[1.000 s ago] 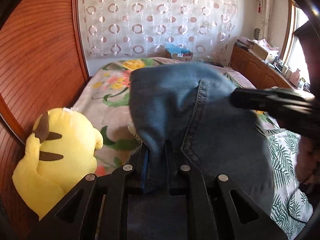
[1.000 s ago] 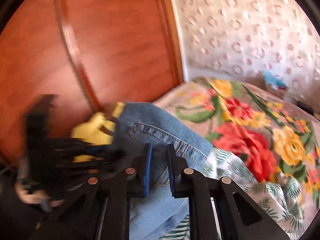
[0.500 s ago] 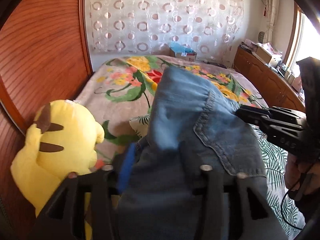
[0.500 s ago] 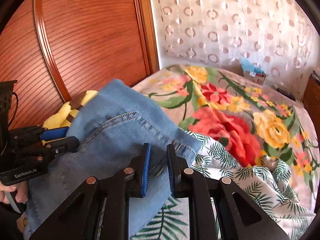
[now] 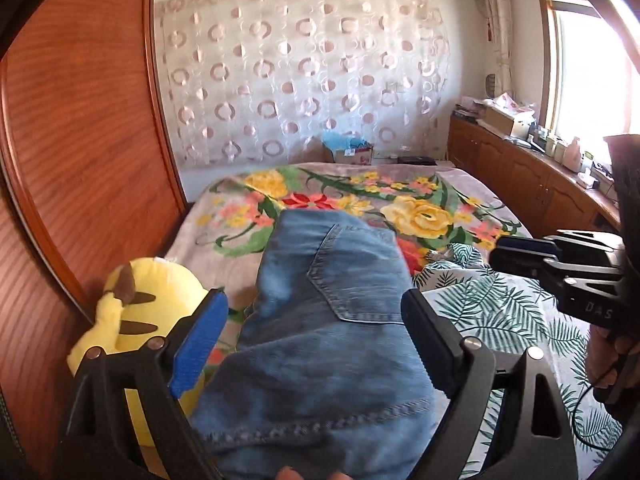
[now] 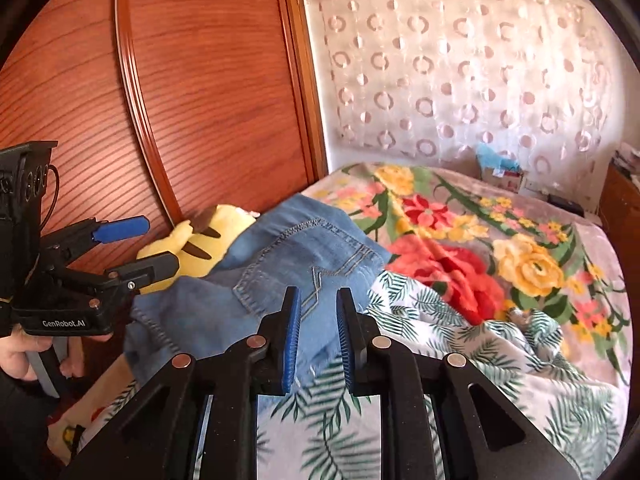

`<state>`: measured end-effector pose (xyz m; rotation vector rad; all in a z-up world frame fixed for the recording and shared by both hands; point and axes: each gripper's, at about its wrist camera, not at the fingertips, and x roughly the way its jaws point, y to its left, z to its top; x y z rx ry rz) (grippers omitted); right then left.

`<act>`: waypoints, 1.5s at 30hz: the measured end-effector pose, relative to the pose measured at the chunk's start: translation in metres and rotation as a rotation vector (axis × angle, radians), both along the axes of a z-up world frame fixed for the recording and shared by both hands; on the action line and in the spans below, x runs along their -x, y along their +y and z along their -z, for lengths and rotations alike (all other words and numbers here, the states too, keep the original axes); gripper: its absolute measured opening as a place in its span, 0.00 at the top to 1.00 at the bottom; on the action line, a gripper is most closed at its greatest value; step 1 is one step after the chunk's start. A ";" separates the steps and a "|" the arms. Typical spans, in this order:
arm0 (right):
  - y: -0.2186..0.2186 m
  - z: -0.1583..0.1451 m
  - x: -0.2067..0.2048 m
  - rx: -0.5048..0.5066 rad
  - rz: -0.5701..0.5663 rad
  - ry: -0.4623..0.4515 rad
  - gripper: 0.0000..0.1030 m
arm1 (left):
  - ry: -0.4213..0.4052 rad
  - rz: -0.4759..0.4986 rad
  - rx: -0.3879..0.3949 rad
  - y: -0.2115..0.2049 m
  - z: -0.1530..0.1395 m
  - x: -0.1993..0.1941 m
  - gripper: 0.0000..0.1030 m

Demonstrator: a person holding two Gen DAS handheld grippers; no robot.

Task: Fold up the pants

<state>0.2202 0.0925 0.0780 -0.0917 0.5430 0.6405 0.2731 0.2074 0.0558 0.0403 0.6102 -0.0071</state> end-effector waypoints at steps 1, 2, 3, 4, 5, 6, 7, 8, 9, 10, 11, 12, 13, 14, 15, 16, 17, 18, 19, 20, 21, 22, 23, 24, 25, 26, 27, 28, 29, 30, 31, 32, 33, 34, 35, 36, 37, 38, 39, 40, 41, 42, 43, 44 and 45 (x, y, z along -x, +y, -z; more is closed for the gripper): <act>-0.009 -0.003 0.013 -0.007 0.006 -0.008 0.78 | -0.012 0.004 0.002 -0.003 -0.004 0.004 0.14; -0.016 -0.006 0.023 -0.013 0.012 -0.020 0.77 | -0.027 0.012 0.009 -0.007 -0.009 0.010 0.14; -0.021 -0.011 0.032 -0.015 0.018 -0.033 0.75 | -0.041 0.019 0.018 -0.011 -0.014 0.017 0.14; -0.027 -0.017 0.044 -0.015 0.025 -0.051 0.72 | -0.056 0.022 0.016 -0.016 -0.019 0.022 0.14; -0.032 -0.020 0.055 -0.014 0.030 -0.066 0.71 | -0.076 0.023 0.007 -0.022 -0.025 0.030 0.14; -0.037 -0.024 0.066 -0.013 0.035 -0.079 0.69 | -0.090 0.024 0.003 -0.027 -0.029 0.035 0.14; -0.042 -0.028 0.076 -0.013 0.042 -0.094 0.67 | -0.099 0.027 0.004 -0.031 -0.032 0.040 0.14; -0.048 -0.031 0.087 -0.016 0.050 -0.106 0.67 | -0.117 0.034 0.017 -0.036 -0.038 0.047 0.14; -0.055 -0.036 0.098 -0.021 0.057 -0.118 0.65 | -0.127 0.037 0.024 -0.039 -0.042 0.051 0.14; -0.061 -0.039 0.109 -0.027 0.063 -0.129 0.62 | -0.141 0.041 0.026 -0.044 -0.047 0.058 0.14; -0.068 -0.043 0.121 -0.033 0.073 -0.140 0.60 | -0.154 0.047 0.027 -0.048 -0.051 0.063 0.14; -0.075 -0.046 0.132 -0.038 0.080 -0.151 0.57 | -0.164 0.053 0.030 -0.052 -0.054 0.067 0.14; -0.082 -0.049 0.143 -0.045 0.088 -0.160 0.55 | -0.176 0.062 0.034 -0.056 -0.058 0.073 0.14; -0.089 -0.052 0.155 -0.050 0.098 -0.170 0.54 | -0.185 0.066 0.035 -0.061 -0.061 0.079 0.14; -0.095 -0.053 0.167 -0.052 0.106 -0.180 0.53 | -0.190 0.067 0.033 -0.065 -0.064 0.083 0.14; -0.102 -0.056 0.180 -0.054 0.120 -0.196 0.50 | -0.196 0.067 0.030 -0.070 -0.066 0.088 0.14; -0.105 -0.055 0.190 -0.056 0.129 -0.208 0.49 | -0.201 0.066 0.027 -0.076 -0.068 0.092 0.14; -0.110 -0.056 0.199 -0.062 0.140 -0.217 0.46 | -0.199 0.067 0.025 -0.081 -0.070 0.096 0.14; -0.112 -0.056 0.207 -0.069 0.149 -0.224 0.43 | -0.191 0.076 0.027 -0.086 -0.071 0.100 0.14; -0.118 -0.057 0.217 -0.074 0.161 -0.231 0.42 | -0.189 0.078 0.029 -0.093 -0.072 0.105 0.14; -0.124 -0.059 0.226 -0.077 0.177 -0.242 0.39 | -0.190 0.083 0.037 -0.099 -0.073 0.111 0.14; -0.123 -0.058 0.231 -0.077 0.192 -0.251 0.36 | -0.194 0.085 0.040 -0.103 -0.074 0.115 0.14; -0.126 -0.058 0.240 -0.078 0.207 -0.259 0.36 | -0.195 0.083 0.038 -0.106 -0.074 0.118 0.14; -0.129 -0.058 0.249 -0.079 0.220 -0.266 0.34 | -0.196 0.077 0.030 -0.111 -0.074 0.122 0.14; -0.133 -0.059 0.259 -0.079 0.235 -0.272 0.34 | -0.197 0.075 0.022 -0.116 -0.075 0.125 0.14; -0.134 -0.058 0.267 -0.077 0.250 -0.277 0.34 | -0.202 0.080 0.018 -0.120 -0.074 0.128 0.14; -0.133 -0.057 0.274 -0.075 0.262 -0.280 0.33 | -0.211 0.092 0.017 -0.126 -0.074 0.133 0.14; -0.134 -0.057 0.282 -0.071 0.275 -0.282 0.33 | -0.214 0.099 0.017 -0.130 -0.074 0.137 0.14; -0.135 -0.056 0.289 -0.068 0.289 -0.285 0.33 | -0.215 0.101 0.018 -0.133 -0.074 0.140 0.14; -0.137 -0.056 0.298 -0.064 0.302 -0.289 0.33 | -0.220 0.101 0.016 -0.137 -0.074 0.144 0.14; -0.137 -0.055 0.304 -0.064 0.315 -0.292 0.33 | -0.224 0.103 0.014 -0.141 -0.074 0.147 0.14; -0.135 -0.055 0.308 -0.064 0.331 -0.294 0.33 | -0.227 0.108 0.012 -0.146 -0.074 0.152 0.14; -0.132 -0.055 0.312 -0.063 0.346 -0.297 0.33 | -0.228 0.111 0.013 -0.148 -0.074 0.154 0.14; -0.131 -0.054 0.317 -0.058 0.360 -0.299 0.33 | -0.227 0.113 0.015 -0.151 -0.075 0.156 0.14; -0.127 -0.054 0.319 -0.051 0.372 -0.299 0.33 | -0.227 0.120 0.020 -0.154 -0.076 0.158 0.14; -0.123 -0.054 0.320 -0.049 0.379 -0.298 0.33 | -0.228 0.123 0.022 -0.157 -0.076 0.161 0.14; -0.121 -0.054 0.324 -0.049 0.389 -0.298 0.33 | -0.231 0.124 0.022 -0.161 -0.075 0.164 0.14; -0.116 -0.055 0.321 -0.049 0.397 -0.298 0.33 | -0.233 0.124 0.020 -0.163 -0.075 0.167 0.14; -0.111 -0.056 0.324 -0.048 0.405 -0.298 0.33 | -0.234 0.121 0.017 -0.166 -0.075 0.170 0.14; -0.110 -0.056 0.330 -0.044 0.416 -0.300 0.33 | -0.234 0.117 0.013 -0.168 -0.075 0.173 0.14; -0.106 -0.055 0.334 -0.042 0.423 -0.302 0.33 | -0.234 0.118 0.013 -0.169 -0.074 0.176 0.14; -0.104 -0.055 0.339 -0.042 0.428 -0.302 0.33 | -0.235 0.117 0.014 -0.170 -0.074 0.177 0.14; -0.102 -0.055 0.341 -0.041 0.432 -0.300 0.33 | -0.234 0.114 0.017 -0.169 -0.074 0.174 0.14; -0.102 -0.054 0.345 -0.042 0.436 -0.298 0.33 | -0.234 0.109 0.022 -0.172 -0.073 0.178 0.14; -0.102 -0.054 0.348 -0.045 0.440 -0.299 0.33 | -0.236 0.108 0.030 -0.174 -0.073 0.181 0.14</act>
